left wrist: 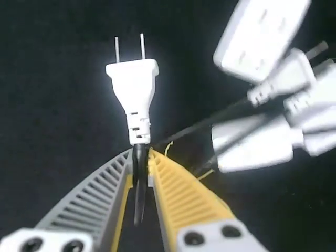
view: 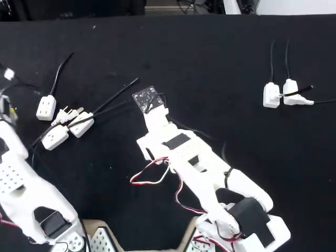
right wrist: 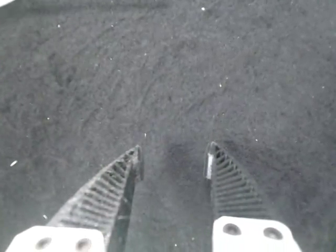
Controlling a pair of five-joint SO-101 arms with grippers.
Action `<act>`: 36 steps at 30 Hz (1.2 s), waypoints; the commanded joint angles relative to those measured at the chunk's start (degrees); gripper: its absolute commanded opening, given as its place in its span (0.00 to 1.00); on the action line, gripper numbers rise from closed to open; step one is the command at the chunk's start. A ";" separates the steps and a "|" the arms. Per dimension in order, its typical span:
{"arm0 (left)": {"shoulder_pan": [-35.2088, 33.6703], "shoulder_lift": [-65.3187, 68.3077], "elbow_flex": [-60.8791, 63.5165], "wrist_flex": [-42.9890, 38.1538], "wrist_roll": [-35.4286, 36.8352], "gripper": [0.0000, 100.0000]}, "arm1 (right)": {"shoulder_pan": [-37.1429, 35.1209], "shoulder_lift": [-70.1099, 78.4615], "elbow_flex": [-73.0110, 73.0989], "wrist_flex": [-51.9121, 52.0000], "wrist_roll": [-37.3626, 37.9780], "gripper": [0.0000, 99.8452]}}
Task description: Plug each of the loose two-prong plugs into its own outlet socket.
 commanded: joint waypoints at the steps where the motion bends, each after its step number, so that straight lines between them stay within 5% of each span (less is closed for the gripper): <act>1: -2.33 -10.46 0.13 1.85 -2.02 0.03 | -0.70 -2.86 -0.40 -1.14 0.53 0.19; 12: 2.86 -41.05 30.46 1.58 -4.48 0.03 | -0.26 -3.38 -0.66 -0.18 0.44 0.19; 19: 27.74 -51.69 53.05 -9.14 6.77 0.03 | 12.13 -8.31 -3.03 5.98 -4.04 0.19; 26: 55.69 -54.24 67.30 -29.01 20.04 0.03 | 24.44 -9.89 -2.86 5.98 -10.90 0.19; 32: 61.14 -53.19 75.65 -43.08 25.32 0.05 | 24.35 -9.89 -2.77 5.98 -10.99 0.19; 36: 60.97 -53.63 77.14 -43.78 28.66 0.20 | 24.26 -9.89 -2.77 5.98 -10.99 0.19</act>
